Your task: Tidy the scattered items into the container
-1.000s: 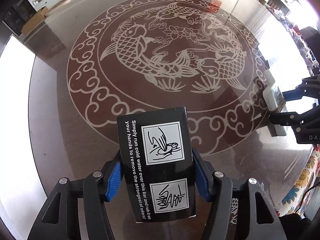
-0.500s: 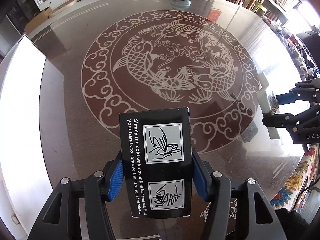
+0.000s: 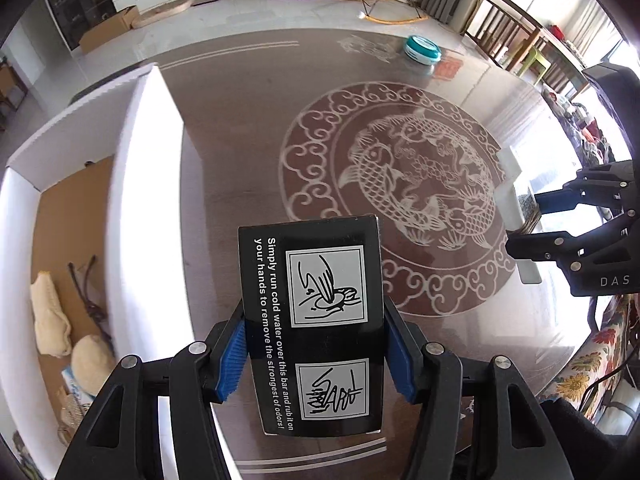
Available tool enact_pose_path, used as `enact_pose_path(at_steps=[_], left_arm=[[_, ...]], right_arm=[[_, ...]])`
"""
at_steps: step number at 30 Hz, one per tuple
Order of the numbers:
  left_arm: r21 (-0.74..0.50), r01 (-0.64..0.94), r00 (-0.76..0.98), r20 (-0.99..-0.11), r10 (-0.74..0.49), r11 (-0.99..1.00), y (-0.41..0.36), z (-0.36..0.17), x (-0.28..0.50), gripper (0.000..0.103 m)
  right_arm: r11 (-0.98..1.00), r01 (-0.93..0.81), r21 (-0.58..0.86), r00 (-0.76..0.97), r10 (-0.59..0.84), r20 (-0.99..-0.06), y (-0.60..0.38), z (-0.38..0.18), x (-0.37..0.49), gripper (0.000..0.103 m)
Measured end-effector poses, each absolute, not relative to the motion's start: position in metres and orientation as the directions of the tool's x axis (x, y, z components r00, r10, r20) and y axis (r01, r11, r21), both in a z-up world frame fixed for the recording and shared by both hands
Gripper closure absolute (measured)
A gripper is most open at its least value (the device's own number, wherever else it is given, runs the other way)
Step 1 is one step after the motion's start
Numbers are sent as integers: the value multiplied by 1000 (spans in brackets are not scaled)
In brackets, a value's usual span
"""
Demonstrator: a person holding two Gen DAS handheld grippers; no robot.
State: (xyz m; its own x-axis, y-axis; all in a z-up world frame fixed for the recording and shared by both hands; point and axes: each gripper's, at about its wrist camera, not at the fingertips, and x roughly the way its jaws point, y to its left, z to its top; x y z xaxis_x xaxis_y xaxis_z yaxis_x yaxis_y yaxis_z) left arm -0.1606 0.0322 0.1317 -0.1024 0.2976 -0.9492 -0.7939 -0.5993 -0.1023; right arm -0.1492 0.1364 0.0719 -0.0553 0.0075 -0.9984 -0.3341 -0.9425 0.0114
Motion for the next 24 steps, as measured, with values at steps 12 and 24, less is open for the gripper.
enact_pose_path(at_steps=[12,24], left_arm=[[-85,-564,-224,-942,251,-821,-115,148,-291,44],[-81,-449,-162,-972,170,-890,-171,78,-326,44]], right_arm=[[-986,-126,105,-247,-71,-966,-12,58,-353,49],[-996,82,45,-214,-61,-975,-128,-37,-464,49]])
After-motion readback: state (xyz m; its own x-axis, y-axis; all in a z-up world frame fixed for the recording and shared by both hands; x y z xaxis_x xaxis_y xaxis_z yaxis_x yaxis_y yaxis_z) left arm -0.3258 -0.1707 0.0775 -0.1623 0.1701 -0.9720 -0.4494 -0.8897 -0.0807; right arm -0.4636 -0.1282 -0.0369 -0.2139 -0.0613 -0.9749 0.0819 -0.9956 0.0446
